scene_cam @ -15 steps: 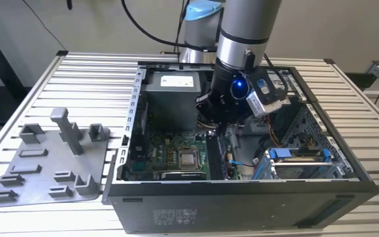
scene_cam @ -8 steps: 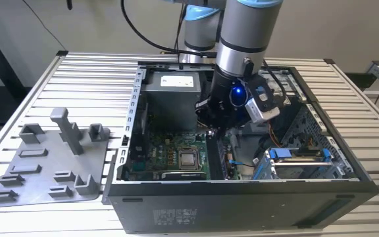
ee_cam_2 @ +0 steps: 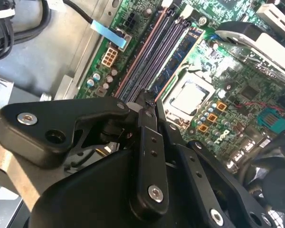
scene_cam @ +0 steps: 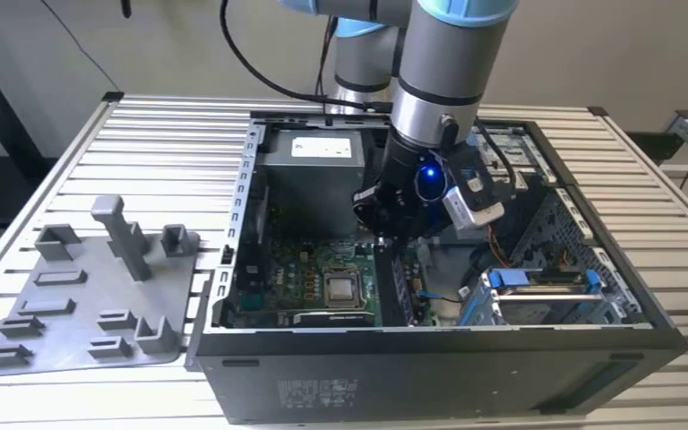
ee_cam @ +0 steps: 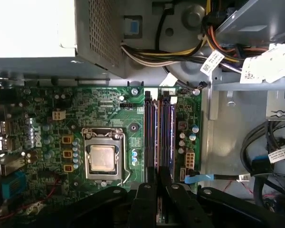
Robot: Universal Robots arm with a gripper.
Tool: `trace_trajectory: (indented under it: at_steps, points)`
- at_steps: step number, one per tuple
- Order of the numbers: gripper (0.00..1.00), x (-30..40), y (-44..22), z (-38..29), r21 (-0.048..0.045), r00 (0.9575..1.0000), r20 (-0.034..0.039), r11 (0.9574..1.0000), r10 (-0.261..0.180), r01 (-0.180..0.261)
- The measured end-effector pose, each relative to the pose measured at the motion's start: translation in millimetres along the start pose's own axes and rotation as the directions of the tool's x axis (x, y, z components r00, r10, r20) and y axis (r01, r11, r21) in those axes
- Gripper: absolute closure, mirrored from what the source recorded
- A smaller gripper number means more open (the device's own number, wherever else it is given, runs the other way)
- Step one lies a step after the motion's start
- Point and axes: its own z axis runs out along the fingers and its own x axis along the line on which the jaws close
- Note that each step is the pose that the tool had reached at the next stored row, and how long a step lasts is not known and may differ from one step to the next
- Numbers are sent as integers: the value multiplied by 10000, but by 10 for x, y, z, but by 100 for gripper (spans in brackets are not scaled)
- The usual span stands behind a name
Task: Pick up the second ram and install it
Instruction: 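Insert the second ram into the second slot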
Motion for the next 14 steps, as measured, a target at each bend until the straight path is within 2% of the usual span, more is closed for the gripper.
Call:
trace_trajectory:
  at_steps: [2,7,14]
  points:
    - [86,-1,1,9,-4,10000,1,10000,2,-2]
    - [86,9,5,79,-26,10000,-2,10000,20,-20]
    - [86,14,11,205,-39,10000,-3,10000,31,-31]
